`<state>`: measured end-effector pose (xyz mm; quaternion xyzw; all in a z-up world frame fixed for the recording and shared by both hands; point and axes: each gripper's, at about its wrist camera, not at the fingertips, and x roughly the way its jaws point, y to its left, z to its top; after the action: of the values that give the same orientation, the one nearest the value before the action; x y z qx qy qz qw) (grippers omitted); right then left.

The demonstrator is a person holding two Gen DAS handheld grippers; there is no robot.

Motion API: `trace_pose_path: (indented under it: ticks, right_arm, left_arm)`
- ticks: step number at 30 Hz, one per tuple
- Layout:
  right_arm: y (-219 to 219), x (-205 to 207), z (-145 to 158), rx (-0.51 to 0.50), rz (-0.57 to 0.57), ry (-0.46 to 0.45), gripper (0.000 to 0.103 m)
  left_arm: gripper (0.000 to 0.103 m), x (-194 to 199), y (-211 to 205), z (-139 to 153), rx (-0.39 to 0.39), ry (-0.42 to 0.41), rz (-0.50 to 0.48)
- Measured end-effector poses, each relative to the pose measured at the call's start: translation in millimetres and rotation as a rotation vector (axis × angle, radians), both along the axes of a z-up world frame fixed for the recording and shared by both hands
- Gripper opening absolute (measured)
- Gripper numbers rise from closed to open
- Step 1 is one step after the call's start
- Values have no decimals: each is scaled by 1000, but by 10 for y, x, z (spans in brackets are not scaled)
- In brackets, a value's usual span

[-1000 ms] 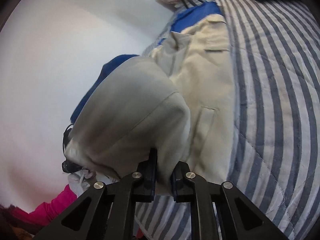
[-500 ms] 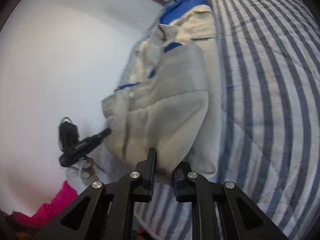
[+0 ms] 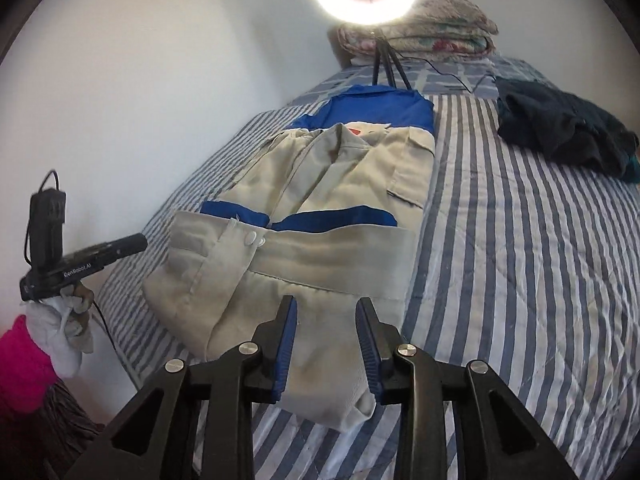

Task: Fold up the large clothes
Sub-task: 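Open both grippers and withdraw from the folded hem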

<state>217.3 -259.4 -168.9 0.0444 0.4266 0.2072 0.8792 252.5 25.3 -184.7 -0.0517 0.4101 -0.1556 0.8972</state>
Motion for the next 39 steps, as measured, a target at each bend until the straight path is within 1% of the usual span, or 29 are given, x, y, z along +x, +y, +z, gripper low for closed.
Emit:
trace_pose_path:
  ticks: [3,6,7,8,11,13,14,15,18,19,21,26,27,29,32,34,36,38,39]
  right_arm:
    - [181,69,-48,-60,46,-9,28]
    - [317,189,-155,-134,60,-21,27]
    - [322,262,-207,-138,50,-10,24]
    - [314,313,-241,-128,43,5,24]
    - [309,469,-389,-133,46,46,21]
    - [340,524,-518,-152,71,92,20]
    - [348,530,-542,-149,73,90,20]
    - [351,543,-547,-144,66,99,20]
    - [371,579,-471,-157,41,135,20]
    - [372,571,-415,-159,27,137,20]
    - [375,506,-252,-158,-4,105,23]
    - [303,217,277,-116,-41,3,28]
    - [293,174,369,-112,-47,-12,30]
    - [299,62,578,-104,-57,-39,31]
    - [294,-104,902,-89,-79,-82,34]
    - [277,-190,1131,-96,-92,-121,39]
    - [270,-262,1333,-116,-97,-156,40]
    - [243,-352,1517,-125,-106,-189,40]
    - [232,-403,1619,-129,-110,-207,41]
  left_arm:
    - [15,182,-113,-140,30,43,-13]
    - [15,397,-157,-262,45,74,14]
    - [14,457,-152,-293,44,82,27]
    - [15,517,-155,-330,46,90,32]
    - [17,687,-157,-522,48,143,20]
    - [18,700,-159,-570,62,116,13]
    - [19,703,-170,-576,71,111,9]
    - [19,714,-159,-579,64,117,6]
    - [19,763,-37,-534,-14,169,33]
    - [19,748,4,-469,-20,169,50]
    - [19,669,46,-288,-20,134,62]
    - [19,349,159,380,-41,2,38]
    - [19,293,167,496,-43,-19,37]
    - [19,152,174,726,-48,-53,15]
    - [19,-22,180,989,-46,-83,-1]
    - [19,-149,205,1178,-55,-103,-6]
    - [19,-236,232,1381,-58,-124,0]
    - [19,-304,265,1582,-76,-143,9]
    - [23,-349,285,1665,-89,-146,12]
